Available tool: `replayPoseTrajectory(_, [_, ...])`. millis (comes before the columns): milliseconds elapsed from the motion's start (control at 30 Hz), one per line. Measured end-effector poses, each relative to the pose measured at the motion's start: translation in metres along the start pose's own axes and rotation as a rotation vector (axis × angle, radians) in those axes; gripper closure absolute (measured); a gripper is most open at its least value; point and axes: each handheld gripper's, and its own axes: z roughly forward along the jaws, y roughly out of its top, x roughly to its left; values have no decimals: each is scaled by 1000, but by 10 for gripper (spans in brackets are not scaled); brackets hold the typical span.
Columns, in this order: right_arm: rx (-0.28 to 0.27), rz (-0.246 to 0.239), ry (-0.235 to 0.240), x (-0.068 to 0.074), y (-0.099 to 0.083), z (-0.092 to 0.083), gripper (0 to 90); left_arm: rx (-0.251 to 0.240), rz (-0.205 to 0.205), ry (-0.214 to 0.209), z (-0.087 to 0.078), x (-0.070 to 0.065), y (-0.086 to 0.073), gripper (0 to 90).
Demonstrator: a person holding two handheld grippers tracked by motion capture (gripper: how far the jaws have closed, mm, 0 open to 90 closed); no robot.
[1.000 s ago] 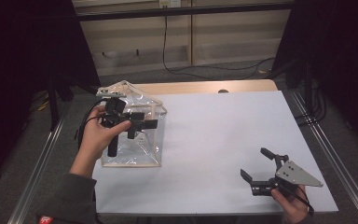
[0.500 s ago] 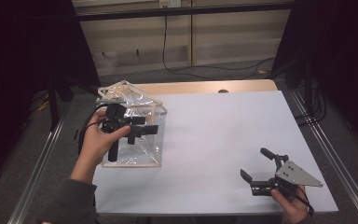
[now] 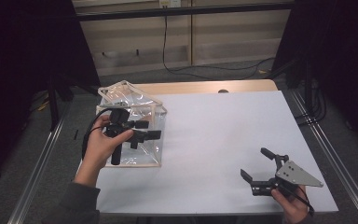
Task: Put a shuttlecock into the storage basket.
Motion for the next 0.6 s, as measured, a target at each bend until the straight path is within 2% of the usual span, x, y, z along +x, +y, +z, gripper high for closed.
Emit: replayPoseTrajectory(600, [1,-2,1,0,0,0,17,-1,12,-28,5,-2,-14,111])
